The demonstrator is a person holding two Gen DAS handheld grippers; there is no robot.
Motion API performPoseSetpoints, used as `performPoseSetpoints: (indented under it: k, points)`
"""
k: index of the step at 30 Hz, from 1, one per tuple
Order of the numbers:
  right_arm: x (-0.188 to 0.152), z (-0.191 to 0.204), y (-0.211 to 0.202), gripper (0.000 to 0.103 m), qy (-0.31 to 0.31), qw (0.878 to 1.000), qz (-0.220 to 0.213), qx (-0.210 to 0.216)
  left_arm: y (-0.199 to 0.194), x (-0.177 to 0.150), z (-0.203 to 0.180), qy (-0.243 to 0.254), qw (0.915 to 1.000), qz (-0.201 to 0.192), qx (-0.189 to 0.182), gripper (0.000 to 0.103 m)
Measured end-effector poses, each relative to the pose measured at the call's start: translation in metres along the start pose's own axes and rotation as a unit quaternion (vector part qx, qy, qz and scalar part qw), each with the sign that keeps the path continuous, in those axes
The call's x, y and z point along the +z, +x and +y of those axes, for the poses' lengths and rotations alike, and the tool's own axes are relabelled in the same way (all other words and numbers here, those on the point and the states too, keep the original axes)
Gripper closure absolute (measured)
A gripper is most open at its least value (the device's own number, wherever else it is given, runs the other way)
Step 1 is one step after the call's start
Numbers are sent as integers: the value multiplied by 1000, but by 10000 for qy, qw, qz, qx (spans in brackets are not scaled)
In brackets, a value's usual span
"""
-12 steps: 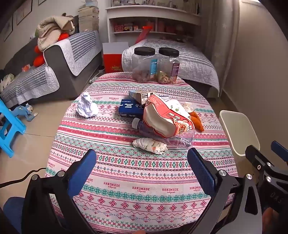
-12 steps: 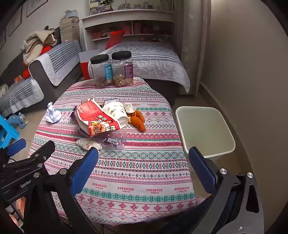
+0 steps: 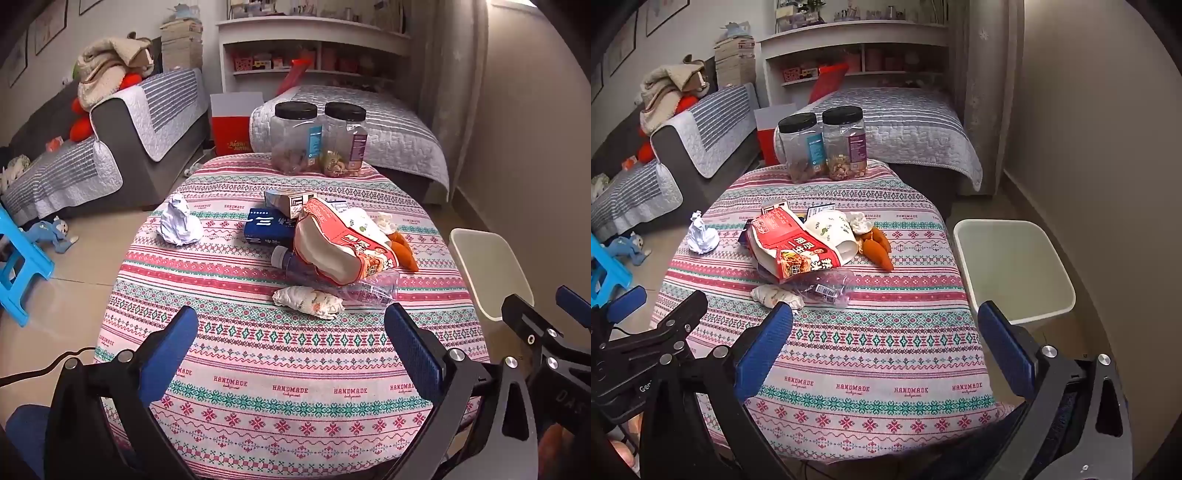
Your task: Collect trash
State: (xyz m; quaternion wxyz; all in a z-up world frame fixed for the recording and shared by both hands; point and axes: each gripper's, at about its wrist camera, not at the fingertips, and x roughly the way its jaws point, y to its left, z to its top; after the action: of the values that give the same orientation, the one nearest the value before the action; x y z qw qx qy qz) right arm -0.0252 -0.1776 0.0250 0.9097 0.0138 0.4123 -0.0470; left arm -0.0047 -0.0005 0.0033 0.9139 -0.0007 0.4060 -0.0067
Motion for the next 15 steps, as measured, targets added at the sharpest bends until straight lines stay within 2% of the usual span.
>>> performPoseSetpoints:
  k: [15]
  points:
    - [-6, 3, 7, 7, -46, 9999, 12, 126, 4, -3, 0, 1, 10000, -61, 39, 5]
